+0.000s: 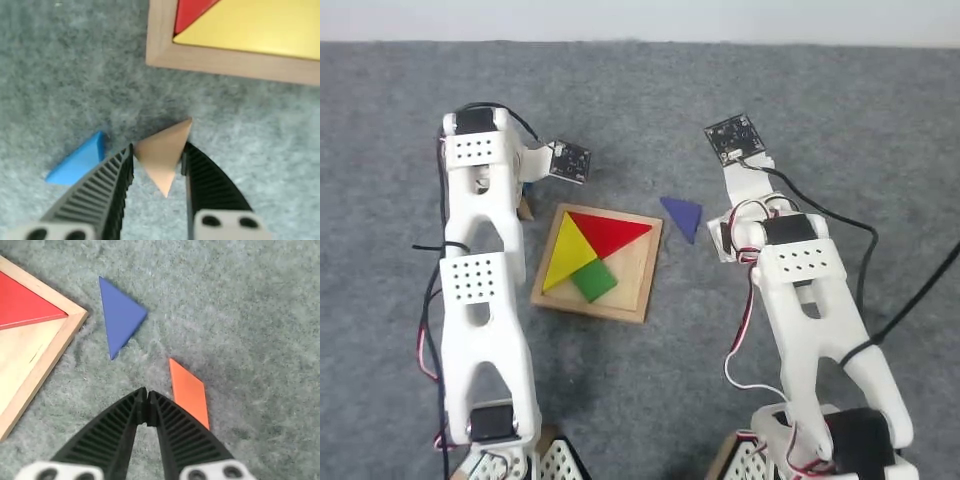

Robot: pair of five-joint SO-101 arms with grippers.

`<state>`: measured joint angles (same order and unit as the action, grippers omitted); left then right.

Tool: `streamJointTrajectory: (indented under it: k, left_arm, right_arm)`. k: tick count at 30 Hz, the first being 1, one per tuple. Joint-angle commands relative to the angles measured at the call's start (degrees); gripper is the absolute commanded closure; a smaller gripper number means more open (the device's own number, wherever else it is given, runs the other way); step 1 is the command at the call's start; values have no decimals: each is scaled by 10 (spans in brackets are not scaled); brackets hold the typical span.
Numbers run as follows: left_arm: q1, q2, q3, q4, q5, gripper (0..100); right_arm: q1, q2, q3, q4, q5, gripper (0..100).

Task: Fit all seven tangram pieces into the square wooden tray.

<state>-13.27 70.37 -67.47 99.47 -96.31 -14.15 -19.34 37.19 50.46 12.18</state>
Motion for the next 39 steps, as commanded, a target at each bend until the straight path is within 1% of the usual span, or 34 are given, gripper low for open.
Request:
streamJointTrajectory:
  k: [1,5,10,18,26,29,31,34,35,36,39]
  left_arm:
    - [18,-37,46,13,18,870]
    - [22,-124,161,13,14,872]
    - [21,-239,305,11,12,917]
    - [20,-370,416,11,17,920]
    - [21,-527,596,10,18,921]
    - [28,-563,668,3,20,921]
    - [47,-566,707,-31,62,921]
    - [83,-570,761,-110,175,921]
    - [94,-572,777,-130,198,921]
    - [104,-572,786,-143,208,921]
    - [127,-572,790,-148,224,921]
  right_arm:
    - [-9,-31,-3,-11,-3,991]
    - [-9,-31,-3,-11,-3,991]
    - [-9,-31,-3,-11,-3,991]
    - [-8,-31,-3,-11,-3,991]
    - [-8,-31,-3,-11,-3,991]
    - [-8,-31,-3,-11,-4,991]
    - [-8,-31,-3,-11,-4,991]
    - [-8,-31,-3,-12,-6,991]
    - [-8,-31,-3,-12,-6,991]
    - [-8,-31,-3,-12,-6,991]
    - [-8,-31,-3,-12,-4,991]
